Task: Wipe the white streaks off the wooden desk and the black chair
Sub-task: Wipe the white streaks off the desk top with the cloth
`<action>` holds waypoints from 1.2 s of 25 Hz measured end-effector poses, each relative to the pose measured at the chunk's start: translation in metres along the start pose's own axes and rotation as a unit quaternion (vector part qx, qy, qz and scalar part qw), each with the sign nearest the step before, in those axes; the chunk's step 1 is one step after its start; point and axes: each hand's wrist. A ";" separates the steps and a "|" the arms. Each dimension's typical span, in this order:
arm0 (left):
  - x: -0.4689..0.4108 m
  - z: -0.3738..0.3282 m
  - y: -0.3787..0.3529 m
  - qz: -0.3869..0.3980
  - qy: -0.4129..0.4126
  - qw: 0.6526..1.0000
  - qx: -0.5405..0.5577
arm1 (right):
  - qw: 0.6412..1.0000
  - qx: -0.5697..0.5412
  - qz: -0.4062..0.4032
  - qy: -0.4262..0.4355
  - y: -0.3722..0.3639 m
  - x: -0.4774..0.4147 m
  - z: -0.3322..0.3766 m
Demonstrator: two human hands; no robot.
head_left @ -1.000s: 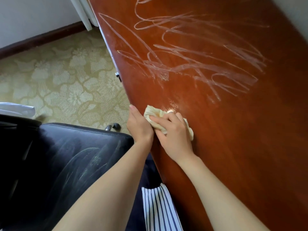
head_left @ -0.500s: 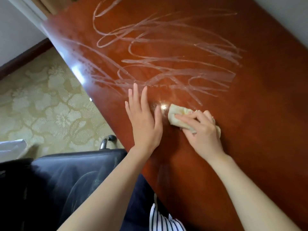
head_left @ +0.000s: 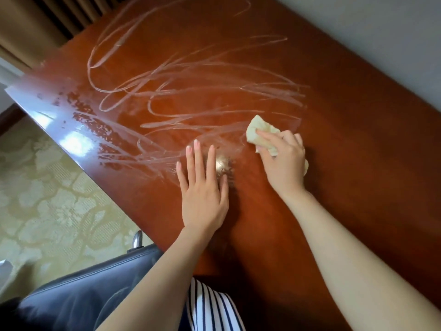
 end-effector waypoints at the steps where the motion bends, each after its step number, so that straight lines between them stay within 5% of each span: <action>1: 0.000 -0.001 0.000 0.001 0.003 1.000 0.003 | 1.000 -0.001 0.011 0.019 0.003 0.012 0.005; 13: -0.002 -0.005 0.006 -0.017 -0.006 1.000 -0.001 | 0.984 -0.032 0.097 0.149 0.045 0.091 0.009; 23: 0.001 -0.007 0.000 0.026 0.024 0.999 -0.034 | 1.000 0.004 0.026 0.005 0.019 -0.027 -0.041; 30: -0.002 -0.007 -0.001 0.021 0.023 0.999 -0.015 | 0.984 0.044 -0.046 -0.169 -0.001 -0.081 -0.038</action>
Point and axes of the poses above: each hand's wrist, its own x-axis away from the middle knuckle, its own y-axis out of the back of the hand, z = x × y, and after that the axes turned 11 degrees about y, right-handed
